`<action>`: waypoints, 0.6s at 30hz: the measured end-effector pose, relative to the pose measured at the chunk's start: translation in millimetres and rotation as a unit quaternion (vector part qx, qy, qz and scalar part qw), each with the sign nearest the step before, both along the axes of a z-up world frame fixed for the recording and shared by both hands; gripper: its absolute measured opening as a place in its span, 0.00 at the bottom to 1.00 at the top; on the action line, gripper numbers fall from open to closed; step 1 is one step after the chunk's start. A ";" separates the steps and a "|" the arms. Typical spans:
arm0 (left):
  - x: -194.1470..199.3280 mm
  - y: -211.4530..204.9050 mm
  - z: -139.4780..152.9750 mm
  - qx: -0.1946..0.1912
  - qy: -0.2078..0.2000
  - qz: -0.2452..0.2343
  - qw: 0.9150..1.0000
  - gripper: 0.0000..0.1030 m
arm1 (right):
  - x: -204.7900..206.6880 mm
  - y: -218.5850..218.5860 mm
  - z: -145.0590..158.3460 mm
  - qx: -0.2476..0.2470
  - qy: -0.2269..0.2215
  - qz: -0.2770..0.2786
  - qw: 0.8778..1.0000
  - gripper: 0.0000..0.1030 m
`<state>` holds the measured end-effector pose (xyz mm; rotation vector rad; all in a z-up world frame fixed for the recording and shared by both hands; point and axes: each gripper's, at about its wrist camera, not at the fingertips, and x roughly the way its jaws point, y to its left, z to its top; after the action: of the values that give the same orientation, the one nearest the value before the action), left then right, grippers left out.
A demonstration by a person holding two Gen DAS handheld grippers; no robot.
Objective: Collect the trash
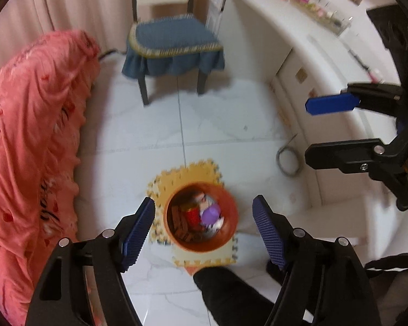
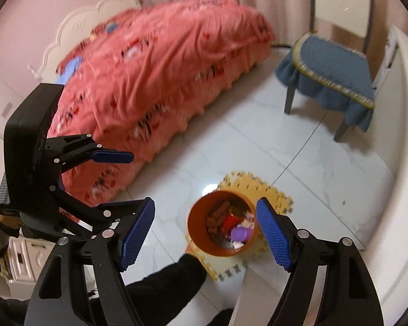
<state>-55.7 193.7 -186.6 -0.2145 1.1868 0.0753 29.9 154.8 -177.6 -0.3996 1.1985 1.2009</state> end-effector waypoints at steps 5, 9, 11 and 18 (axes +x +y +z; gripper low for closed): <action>9.3 -18.3 46.9 0.035 -0.034 0.002 0.999 0.78 | 3.6 -39.5 56.5 0.048 -0.026 -0.038 0.998 0.79; 16.5 -35.7 81.3 0.059 -0.072 0.013 0.996 0.86 | 4.8 -76.2 99.0 0.089 -0.053 -0.082 0.991 0.88; 19.0 -43.0 95.8 0.067 -0.087 0.018 0.994 0.87 | 5.4 -95.5 117.0 0.104 -0.068 -0.108 0.986 0.92; 30.0 -84.6 133.4 0.113 -0.126 0.022 0.985 0.94 | 11.2 -160.1 158.5 0.143 -0.120 -0.193 0.963 0.95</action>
<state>-25.7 109.0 -53.2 -0.0469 0.9127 0.2141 41.1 -5.3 -19.1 -0.0830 0.8297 0.9343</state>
